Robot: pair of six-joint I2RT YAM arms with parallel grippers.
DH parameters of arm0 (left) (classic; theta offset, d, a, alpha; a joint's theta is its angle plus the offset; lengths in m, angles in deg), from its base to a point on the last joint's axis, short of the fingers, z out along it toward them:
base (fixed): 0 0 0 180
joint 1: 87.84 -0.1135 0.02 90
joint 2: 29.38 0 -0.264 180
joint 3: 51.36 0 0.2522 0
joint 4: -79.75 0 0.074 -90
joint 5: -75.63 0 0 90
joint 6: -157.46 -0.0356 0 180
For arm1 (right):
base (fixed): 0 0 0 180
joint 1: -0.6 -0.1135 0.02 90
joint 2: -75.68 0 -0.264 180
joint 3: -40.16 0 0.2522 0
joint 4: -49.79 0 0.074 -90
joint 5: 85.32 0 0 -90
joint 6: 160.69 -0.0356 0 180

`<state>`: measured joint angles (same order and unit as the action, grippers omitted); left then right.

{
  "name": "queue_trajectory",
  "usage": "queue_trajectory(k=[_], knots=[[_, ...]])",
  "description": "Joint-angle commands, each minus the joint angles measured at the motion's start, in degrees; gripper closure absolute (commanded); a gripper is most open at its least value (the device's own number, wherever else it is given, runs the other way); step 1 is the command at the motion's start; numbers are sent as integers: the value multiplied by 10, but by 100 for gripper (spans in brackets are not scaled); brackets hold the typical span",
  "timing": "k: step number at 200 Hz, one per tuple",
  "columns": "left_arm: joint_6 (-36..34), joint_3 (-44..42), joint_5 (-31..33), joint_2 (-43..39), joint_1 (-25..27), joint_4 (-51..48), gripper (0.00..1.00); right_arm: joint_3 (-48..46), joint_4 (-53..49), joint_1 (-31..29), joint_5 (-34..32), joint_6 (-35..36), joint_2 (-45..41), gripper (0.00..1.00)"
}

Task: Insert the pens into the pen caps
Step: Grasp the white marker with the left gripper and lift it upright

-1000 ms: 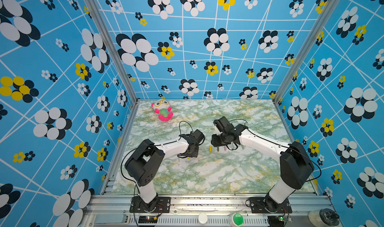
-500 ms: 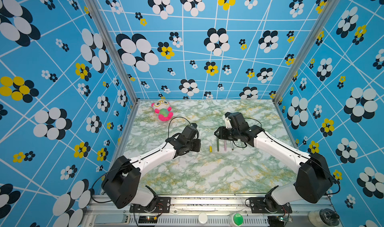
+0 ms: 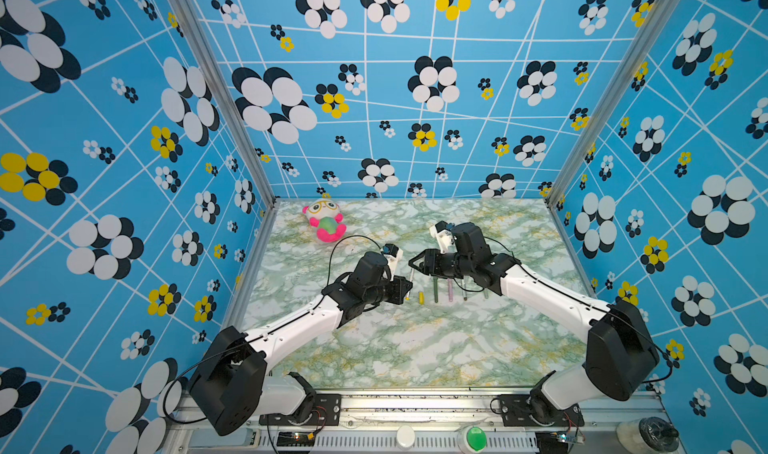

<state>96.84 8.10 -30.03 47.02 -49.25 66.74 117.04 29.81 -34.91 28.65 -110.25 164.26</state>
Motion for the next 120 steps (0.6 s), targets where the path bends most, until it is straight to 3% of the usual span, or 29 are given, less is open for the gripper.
queue_trajectory(k=[1, 26, 81, 120], knots=[[13, -10, -15, -7, -5, 30, 95, -6, 19, -8, 13, -7, 18, 50], [13, -11, -12, -8, -5, 30, 95, -4, 21, -10, 11, -11, 29, 57], [26, -20, -6, -4, -5, 41, 92, 1, 19, -13, 10, -16, 34, 86], [29, -26, -6, -4, -4, 39, 71, 7, 17, -13, 14, -6, 30, 89]])
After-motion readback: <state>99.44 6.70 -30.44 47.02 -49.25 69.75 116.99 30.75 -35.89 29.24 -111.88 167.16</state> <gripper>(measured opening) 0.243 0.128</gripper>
